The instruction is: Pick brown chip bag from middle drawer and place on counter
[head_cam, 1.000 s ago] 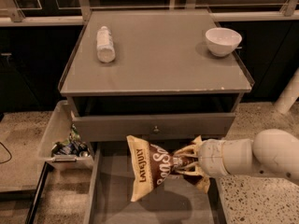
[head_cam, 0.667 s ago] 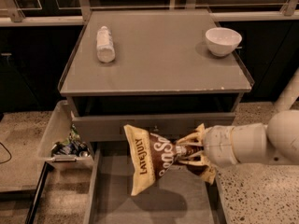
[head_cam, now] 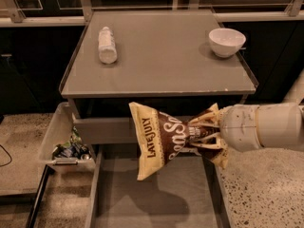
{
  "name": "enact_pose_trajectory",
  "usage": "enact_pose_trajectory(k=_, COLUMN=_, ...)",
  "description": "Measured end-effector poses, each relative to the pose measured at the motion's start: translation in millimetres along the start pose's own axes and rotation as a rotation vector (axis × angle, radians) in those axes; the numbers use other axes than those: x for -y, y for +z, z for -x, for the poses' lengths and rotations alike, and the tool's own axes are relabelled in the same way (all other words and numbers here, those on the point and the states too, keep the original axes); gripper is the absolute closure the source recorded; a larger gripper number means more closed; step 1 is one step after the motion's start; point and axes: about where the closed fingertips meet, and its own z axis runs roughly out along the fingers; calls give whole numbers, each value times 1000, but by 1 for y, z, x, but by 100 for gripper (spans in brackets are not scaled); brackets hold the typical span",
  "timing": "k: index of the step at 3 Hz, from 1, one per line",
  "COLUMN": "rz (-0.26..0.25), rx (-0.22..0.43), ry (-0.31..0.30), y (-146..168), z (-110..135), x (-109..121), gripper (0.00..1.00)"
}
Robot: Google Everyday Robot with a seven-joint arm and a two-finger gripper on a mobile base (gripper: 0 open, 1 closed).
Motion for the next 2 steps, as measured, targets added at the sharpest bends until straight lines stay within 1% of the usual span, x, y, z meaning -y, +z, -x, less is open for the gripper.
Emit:
enact_pose_trajectory(k=1, rz=12, rx=-7, ry=-21, y=4, z=6, x=-5, gripper=100)
enact_pose_trajectory(k=2, rz=3, rx=0, ry=-78, y=7, z=13, x=7, gripper=100)
